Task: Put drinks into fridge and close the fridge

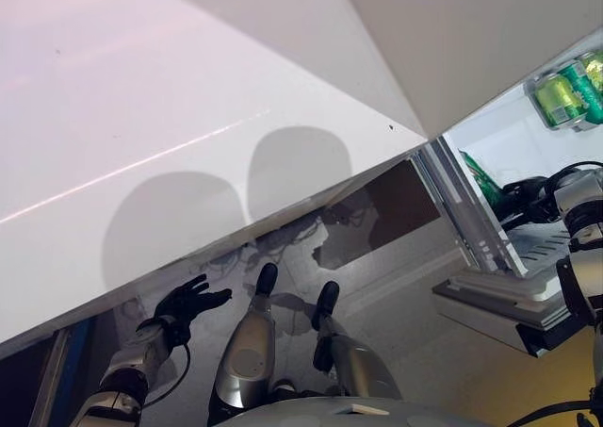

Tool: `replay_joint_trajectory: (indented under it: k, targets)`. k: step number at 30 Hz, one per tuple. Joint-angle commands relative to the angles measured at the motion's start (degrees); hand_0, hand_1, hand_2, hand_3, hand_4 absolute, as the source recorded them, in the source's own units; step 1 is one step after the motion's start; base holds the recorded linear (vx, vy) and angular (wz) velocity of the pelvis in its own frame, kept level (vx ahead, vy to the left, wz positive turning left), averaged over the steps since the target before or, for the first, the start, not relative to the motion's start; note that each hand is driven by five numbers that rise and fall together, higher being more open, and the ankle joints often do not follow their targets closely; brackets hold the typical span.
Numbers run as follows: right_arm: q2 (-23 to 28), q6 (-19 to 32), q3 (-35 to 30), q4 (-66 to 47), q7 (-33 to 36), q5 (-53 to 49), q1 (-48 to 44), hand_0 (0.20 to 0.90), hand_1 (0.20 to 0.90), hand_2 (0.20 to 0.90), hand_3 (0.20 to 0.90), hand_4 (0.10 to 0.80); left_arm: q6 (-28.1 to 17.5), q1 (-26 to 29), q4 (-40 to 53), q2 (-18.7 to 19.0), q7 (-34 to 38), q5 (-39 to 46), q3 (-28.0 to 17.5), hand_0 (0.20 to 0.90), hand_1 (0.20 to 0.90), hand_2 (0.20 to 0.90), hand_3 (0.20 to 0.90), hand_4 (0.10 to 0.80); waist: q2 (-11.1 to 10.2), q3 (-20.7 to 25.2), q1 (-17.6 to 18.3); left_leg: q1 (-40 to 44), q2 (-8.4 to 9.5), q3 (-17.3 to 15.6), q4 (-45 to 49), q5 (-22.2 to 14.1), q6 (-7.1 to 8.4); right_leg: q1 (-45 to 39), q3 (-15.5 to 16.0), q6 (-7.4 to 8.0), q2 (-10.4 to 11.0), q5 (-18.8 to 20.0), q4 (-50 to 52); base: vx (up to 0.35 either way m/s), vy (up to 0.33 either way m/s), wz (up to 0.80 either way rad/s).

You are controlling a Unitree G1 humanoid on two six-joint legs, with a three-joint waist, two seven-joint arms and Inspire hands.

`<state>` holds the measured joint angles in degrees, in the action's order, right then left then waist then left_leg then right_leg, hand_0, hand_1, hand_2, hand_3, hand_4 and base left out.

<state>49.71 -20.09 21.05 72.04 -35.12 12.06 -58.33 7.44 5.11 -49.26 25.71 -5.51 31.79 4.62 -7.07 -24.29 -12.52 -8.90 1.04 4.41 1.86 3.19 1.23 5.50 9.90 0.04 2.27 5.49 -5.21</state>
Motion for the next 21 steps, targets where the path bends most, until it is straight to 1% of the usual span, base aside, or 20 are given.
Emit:
replay_joint_trajectory:
  k: [1,5,8,12,14,17,21]
  targets:
    - [9.31,3.13,7.48,-3.48,7.11,-2.18,-2.58,0.900,0.900,0.900,0.900,0.800,-0.90,-4.20,-1.85,2.19,-0.64,-1.92,0.89,0.900,0.900,0.900,0.900,0.800,0.05,6.06,1.56,1.30,0.38,-2.28,-5.78,-1.45,-0.92,1.26,-0.19,4.59,-0.36,-1.23,2.70,0.018,0.003,-0.08]
    - [11.45,4.94,7.28,-8.23,8.95,-4.24,-1.86,0.900,0.900,0.900,0.900,0.800,-1.30,-4.92,-2.73,2.06,-0.69,-1.89,0.66,0.900,0.900,0.900,0.900,0.800,-0.51,7.68,2.86,2.47,0.24,-2.90,-6.05,-1.81,-0.94,0.46,-0.97,4.74,-0.55,-1.29,2.38,0.023,0.021,-0.08]
    - [14.61,5.52,5.85,-16.57,11.94,-6.39,0.19,0.900,0.900,0.900,0.900,0.800,-1.41,-6.17,-3.37,1.41,-0.36,-1.98,0.02,0.900,0.900,0.900,0.900,0.800,-0.78,9.92,4.86,4.13,0.16,-3.76,-6.32,-2.30,-1.03,-0.61,-2.20,4.91,-0.79,-1.40,2.04,0.034,0.044,-0.16]
    - [17.03,5.36,3.73,-24.35,15.83,-8.64,2.61,0.900,0.900,0.900,0.900,0.800,-1.35,-6.85,-3.99,0.91,-0.13,-1.79,-0.47,0.900,0.900,0.900,0.900,0.800,-0.78,11.69,6.64,5.45,0.06,-4.63,-6.50,-2.73,-1.07,-1.47,-3.35,5.06,-0.90,-1.46,1.70,0.020,0.039,-0.19]
    - [18.73,4.94,0.84,-31.42,19.42,-10.09,5.28,0.900,0.900,0.900,0.900,0.800,-0.98,-7.31,-4.64,0.19,-0.03,-1.90,-0.94,0.900,0.900,0.900,0.900,0.800,-0.53,13.45,8.28,6.68,-0.03,-5.41,-6.58,-3.27,-1.15,-2.32,-4.30,5.17,-0.95,-1.71,1.46,0.034,0.050,-0.17]
    - [20.21,5.37,-3.17,-36.62,22.34,-10.98,8.27,0.900,0.900,0.900,0.900,0.800,-1.07,-7.78,-5.69,-0.37,-0.63,-2.43,-1.34,0.900,0.900,0.900,0.900,0.800,-0.01,14.87,9.58,7.73,-0.11,-6.05,-6.62,-3.79,-1.24,-3.06,-5.08,5.28,-0.89,-2.01,1.27,0.021,0.048,-0.24]
    - [21.38,7.83,-13.82,-46.59,30.69,-13.22,16.98,0.900,0.900,0.900,0.900,0.800,-1.29,-8.30,-8.08,-1.91,-1.40,-3.23,-2.14,0.900,0.900,0.900,0.900,0.800,1.23,17.41,11.95,9.28,-0.13,-7.07,-6.70,-4.57,-1.45,-4.06,-6.55,5.46,-0.81,-2.55,0.98,0.017,0.057,-0.19]
